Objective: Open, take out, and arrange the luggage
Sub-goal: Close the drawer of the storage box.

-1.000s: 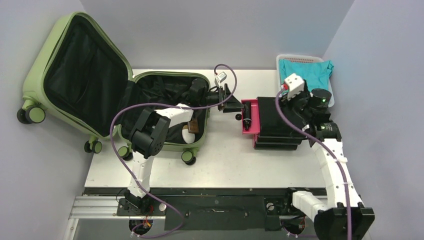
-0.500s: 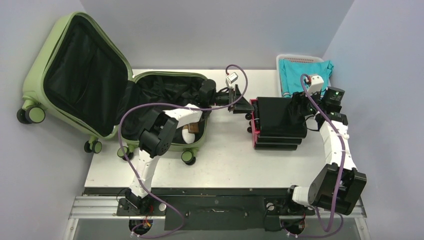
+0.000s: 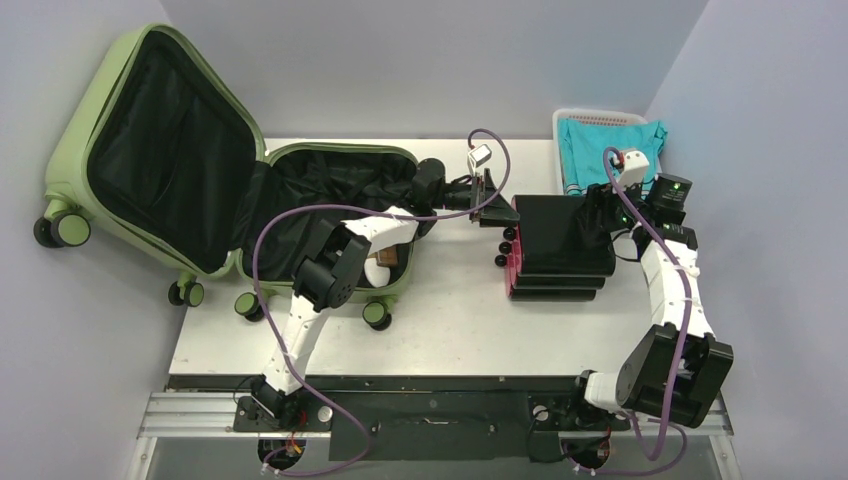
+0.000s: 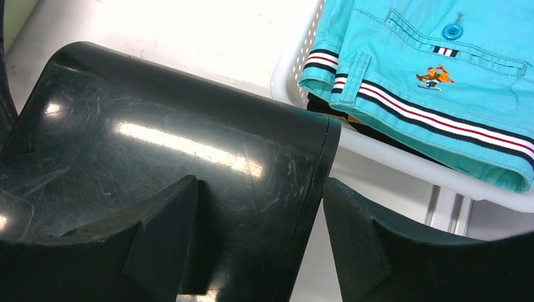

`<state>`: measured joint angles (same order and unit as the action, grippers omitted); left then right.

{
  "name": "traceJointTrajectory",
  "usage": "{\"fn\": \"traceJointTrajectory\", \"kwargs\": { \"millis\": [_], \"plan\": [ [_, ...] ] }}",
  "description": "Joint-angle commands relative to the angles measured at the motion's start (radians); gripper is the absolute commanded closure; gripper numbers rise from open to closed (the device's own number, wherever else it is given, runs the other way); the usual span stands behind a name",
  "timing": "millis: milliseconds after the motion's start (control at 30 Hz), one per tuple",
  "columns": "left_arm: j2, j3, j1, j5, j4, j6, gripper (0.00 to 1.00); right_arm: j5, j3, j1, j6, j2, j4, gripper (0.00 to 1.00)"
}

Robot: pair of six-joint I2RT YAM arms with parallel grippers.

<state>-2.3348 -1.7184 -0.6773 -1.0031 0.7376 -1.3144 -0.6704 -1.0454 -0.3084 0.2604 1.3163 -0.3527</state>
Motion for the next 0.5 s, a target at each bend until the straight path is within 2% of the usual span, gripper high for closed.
{"fn": "traceJointTrajectory", "kwargs": {
  "millis": [0, 100, 233, 300, 333, 367, 467],
  "plan": [
    [-0.009, -0.024, -0.024, -0.002, 0.062, -0.016, 0.44, -0.099, -0.014, 0.01, -0.001, 0.015, -0.05, 0.34],
    [0.017, -0.016, -0.004, -0.002, 0.064, -0.014, 0.41, -0.088, -0.014, 0.008, 0.005, 0.008, -0.049, 0.33],
    [0.059, -0.015, 0.038, -0.001, 0.043, 0.007, 0.31, -0.065, -0.023, 0.008, 0.018, -0.003, -0.052, 0.33],
    [0.083, -0.017, 0.057, -0.002, 0.033, 0.019, 0.2, -0.05, -0.036, 0.007, 0.029, -0.015, -0.061, 0.33],
    [0.099, -0.018, 0.069, -0.005, 0.032, 0.021, 0.05, -0.039, -0.041, 0.007, 0.037, -0.019, -0.069, 0.33],
    [0.105, -0.019, 0.08, -0.009, 0.029, 0.025, 0.01, -0.033, -0.052, 0.006, 0.041, -0.032, -0.073, 0.33],
    [0.152, -0.014, 0.105, -0.013, 0.009, 0.043, 0.04, 0.009, -0.078, 0.006, 0.061, -0.067, -0.089, 0.32]
  ]
}}
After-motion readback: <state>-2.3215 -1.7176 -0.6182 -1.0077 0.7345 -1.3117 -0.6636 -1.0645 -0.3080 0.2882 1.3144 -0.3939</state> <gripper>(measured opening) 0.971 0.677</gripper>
